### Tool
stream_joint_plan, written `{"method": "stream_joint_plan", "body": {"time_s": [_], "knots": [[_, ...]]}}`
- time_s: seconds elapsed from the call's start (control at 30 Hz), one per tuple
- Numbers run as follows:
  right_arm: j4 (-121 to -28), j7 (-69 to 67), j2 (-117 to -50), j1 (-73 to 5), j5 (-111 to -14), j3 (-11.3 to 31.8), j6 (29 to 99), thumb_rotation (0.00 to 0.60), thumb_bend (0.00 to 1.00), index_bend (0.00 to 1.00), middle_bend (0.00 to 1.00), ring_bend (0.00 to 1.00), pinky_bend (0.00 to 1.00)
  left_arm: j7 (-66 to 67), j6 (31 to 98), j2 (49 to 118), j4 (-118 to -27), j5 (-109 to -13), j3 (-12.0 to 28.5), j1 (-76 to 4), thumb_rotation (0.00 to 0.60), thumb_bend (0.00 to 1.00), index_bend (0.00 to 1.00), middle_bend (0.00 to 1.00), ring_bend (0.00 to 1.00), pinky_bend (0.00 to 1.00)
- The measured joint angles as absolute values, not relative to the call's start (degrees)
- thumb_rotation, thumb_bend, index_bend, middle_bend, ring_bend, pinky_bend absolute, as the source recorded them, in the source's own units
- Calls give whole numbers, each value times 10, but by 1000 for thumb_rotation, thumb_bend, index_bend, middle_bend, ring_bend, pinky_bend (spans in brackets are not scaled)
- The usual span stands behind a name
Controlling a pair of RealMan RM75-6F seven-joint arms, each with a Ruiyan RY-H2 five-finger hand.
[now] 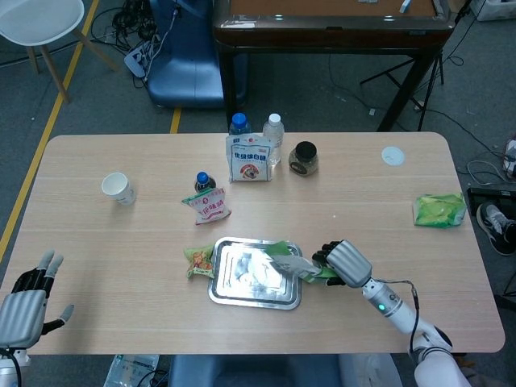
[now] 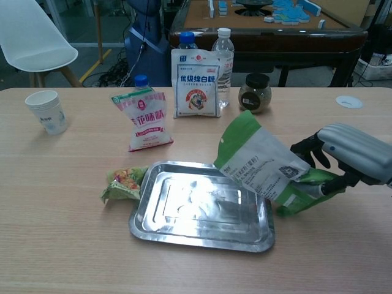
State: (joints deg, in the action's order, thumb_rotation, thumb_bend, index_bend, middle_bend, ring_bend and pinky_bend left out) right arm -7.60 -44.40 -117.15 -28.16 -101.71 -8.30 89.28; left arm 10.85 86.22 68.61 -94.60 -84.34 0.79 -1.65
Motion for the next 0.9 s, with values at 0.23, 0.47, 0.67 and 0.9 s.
{"method": "stream_joint_plan", "body": {"time_s": [0.23, 0.47, 0.67, 0.9], "knots": [[-73, -440, -1172, -271, -1017, -89, 891, 600, 416, 774, 692, 590, 680, 105, 859, 692, -945, -846, 5, -18, 600, 229, 21, 0, 122, 114], [-72, -441, -1171, -258, -1015, -93, 885, 600, 413, 769, 616, 512, 600, 103, 859, 694, -943, -848, 4, -17, 600, 229, 21, 0, 122, 114], [-73, -439, -1168, -252, -1014, -96, 878, 600, 288, 666, 528, 417, 472, 100, 860, 695, -942, -850, 4, -17, 600, 230, 21, 0, 122, 115], [-77, -437, -1161, -245, -1010, -96, 877, 600, 82, 610, 475, 351, 401, 96, 862, 697, -939, -850, 3, -15, 600, 229, 21, 0, 121, 115]]}}
